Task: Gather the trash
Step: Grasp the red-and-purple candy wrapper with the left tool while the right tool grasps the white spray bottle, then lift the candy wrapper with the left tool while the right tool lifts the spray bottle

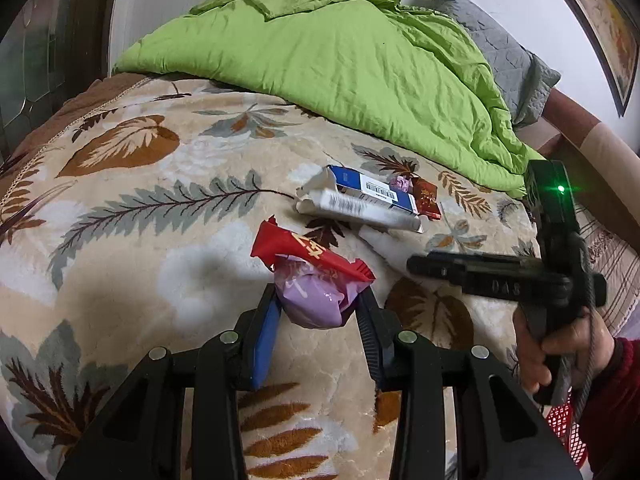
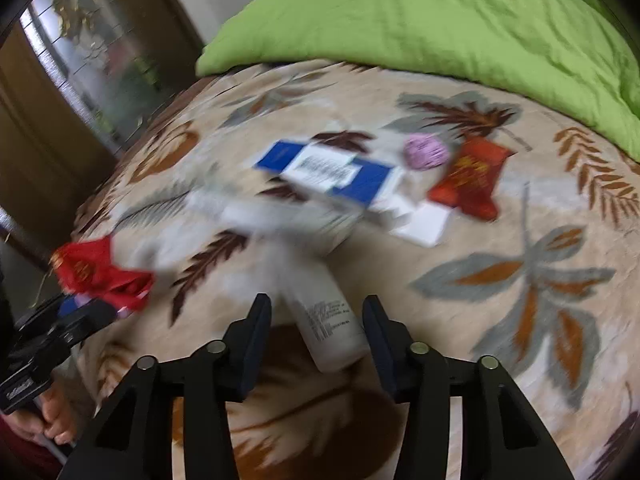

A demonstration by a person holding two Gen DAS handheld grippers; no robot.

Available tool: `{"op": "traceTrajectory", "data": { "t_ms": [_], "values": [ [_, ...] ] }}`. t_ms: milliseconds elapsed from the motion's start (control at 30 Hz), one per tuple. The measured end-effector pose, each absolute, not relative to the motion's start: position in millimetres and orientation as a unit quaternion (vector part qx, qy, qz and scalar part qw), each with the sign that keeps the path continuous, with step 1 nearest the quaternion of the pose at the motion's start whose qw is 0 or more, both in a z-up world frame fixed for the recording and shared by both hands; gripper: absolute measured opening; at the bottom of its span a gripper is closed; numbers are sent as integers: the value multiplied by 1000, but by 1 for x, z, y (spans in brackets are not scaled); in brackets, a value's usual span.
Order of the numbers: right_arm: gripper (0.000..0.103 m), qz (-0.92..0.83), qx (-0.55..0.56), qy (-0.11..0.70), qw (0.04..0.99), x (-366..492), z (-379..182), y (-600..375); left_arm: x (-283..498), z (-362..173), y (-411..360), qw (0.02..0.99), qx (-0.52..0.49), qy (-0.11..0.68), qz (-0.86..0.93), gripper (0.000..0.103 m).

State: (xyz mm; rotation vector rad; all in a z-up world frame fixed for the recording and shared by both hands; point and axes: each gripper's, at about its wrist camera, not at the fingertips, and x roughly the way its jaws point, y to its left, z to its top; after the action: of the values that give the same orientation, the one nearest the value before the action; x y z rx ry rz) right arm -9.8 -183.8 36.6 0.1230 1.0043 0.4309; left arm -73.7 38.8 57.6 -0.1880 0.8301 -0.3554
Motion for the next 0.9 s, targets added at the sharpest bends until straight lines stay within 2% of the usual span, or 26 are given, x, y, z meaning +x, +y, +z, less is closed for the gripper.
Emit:
{"op": "traceTrajectory", "data": {
  "t_ms": [367, 400, 433, 900],
  "values": [
    [47, 176, 76, 495, 848, -6, 28, -163, -77, 57, 36, 902, -74, 393, -162, 37],
    [37, 170, 79, 496, 848, -6, 26, -163, -78, 57, 37, 903, -73, 393, -160, 37],
    [33, 160, 74, 498, 849, -8, 25, -162, -78, 58, 37, 903, -73, 393, -158, 37],
    [32, 113, 116, 429, 889, -121, 54, -209, -123, 83, -5, 925, 13, 349, -151, 37]
  ]
}}
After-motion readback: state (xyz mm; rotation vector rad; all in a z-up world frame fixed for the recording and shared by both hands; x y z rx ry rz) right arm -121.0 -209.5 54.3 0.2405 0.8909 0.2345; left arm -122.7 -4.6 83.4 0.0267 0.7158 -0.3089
